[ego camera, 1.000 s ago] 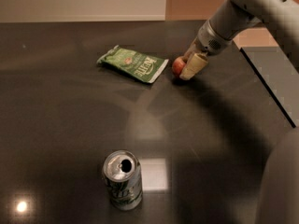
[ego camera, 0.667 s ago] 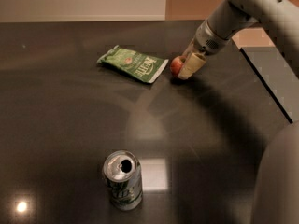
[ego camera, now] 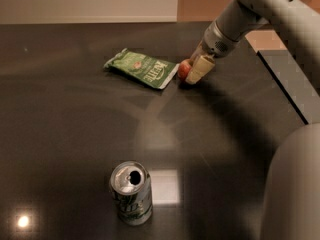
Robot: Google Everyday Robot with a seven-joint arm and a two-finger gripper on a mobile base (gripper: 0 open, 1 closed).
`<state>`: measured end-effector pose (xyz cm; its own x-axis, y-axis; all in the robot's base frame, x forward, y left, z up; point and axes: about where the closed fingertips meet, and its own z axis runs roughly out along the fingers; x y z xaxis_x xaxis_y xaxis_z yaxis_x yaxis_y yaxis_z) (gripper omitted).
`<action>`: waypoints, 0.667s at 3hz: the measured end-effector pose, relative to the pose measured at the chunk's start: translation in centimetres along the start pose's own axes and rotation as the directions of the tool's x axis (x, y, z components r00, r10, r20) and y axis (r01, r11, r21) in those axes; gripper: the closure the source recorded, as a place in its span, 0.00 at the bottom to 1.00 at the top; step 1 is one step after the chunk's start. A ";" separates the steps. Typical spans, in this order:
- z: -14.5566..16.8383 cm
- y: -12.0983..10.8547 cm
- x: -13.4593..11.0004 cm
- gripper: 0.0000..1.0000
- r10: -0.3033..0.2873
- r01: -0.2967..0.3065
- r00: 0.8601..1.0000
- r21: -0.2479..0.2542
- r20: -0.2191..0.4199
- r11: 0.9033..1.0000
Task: Move apple near green jalapeno chip bag
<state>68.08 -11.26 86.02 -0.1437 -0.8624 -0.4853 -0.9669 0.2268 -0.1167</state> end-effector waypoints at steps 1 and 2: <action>0.4 -0.1 -0.1 0.40 -0.003 0.003 1.000 -0.008 0.000 1.000; 0.6 -0.4 0.0 0.18 -0.002 0.002 1.000 -0.013 0.005 1.000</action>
Offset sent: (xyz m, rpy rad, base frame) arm 0.0074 -0.0032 -0.0007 0.0115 0.0064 0.0055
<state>68.58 -11.05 85.58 -0.1412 -0.8607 -0.4891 -0.9697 0.2197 -0.1066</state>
